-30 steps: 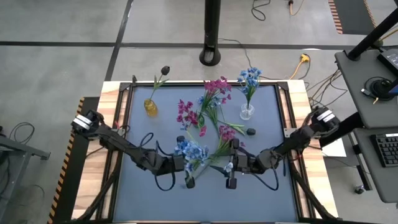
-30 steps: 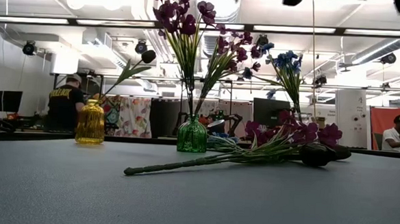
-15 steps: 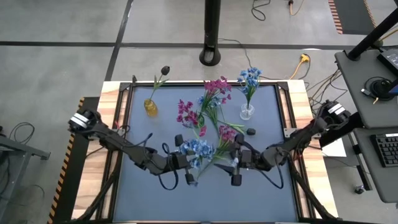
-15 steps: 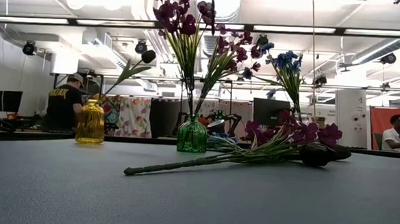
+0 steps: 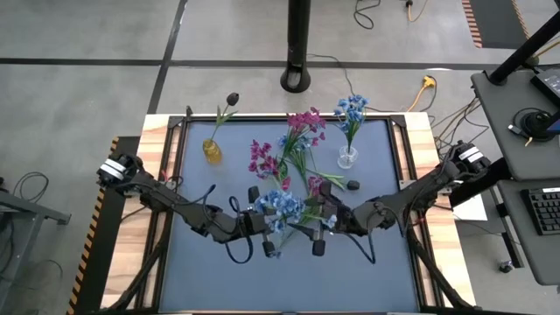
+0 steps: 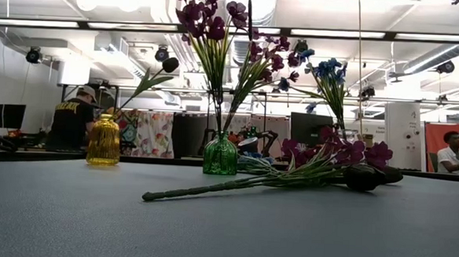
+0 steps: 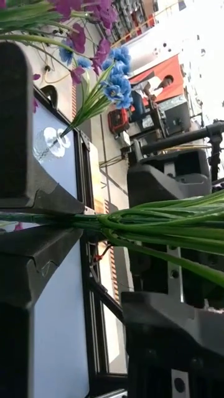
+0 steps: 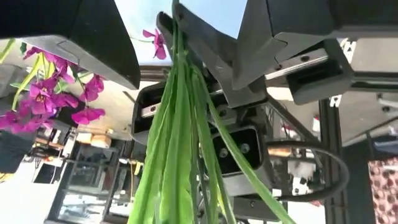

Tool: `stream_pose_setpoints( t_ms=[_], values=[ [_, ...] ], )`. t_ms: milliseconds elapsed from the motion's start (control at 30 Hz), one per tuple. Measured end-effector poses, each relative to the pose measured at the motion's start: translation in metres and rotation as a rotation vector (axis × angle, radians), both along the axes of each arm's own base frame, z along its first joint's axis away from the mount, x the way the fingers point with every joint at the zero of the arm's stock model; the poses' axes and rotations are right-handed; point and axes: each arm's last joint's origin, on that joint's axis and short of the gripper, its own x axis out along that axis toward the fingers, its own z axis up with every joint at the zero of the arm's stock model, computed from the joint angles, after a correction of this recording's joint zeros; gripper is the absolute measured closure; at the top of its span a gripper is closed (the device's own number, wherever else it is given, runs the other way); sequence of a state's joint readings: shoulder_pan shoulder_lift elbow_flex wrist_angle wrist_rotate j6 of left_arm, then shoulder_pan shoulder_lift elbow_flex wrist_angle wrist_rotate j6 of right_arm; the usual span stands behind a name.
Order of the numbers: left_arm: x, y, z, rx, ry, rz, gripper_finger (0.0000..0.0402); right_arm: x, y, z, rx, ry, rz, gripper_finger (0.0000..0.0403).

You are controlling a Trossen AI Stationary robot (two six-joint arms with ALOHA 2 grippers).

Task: Sort flowers into vase by color
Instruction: Put the bottom blue flowers into the transparent vase

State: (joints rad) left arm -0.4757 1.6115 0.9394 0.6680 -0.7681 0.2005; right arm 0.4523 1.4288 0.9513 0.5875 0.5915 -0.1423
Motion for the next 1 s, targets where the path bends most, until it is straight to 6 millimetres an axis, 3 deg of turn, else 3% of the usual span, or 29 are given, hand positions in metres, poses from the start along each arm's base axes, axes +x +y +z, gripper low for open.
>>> stream_pose_setpoints(
  t_ms=[400, 767, 1000],
  values=[
    [0.0031, 0.0033, 0.004, -0.004, -0.009, 0.013, 0.0391, 0.0088, -0.0038, 0.007, -0.007, 0.038, 0.001, 0.0198],
    [0.0032, 0.0035, 0.0041, -0.005, -0.01, 0.014, 0.0389, 0.0088, -0.0039, 0.0071, -0.008, 0.038, 0.0, 0.032],
    [0.0032, 0.0036, 0.0046, -0.026, -0.022, 0.021, 0.0349, 0.0088, -0.004, 0.0068, -0.009, 0.04, 0.0, 0.0366]
  ],
)
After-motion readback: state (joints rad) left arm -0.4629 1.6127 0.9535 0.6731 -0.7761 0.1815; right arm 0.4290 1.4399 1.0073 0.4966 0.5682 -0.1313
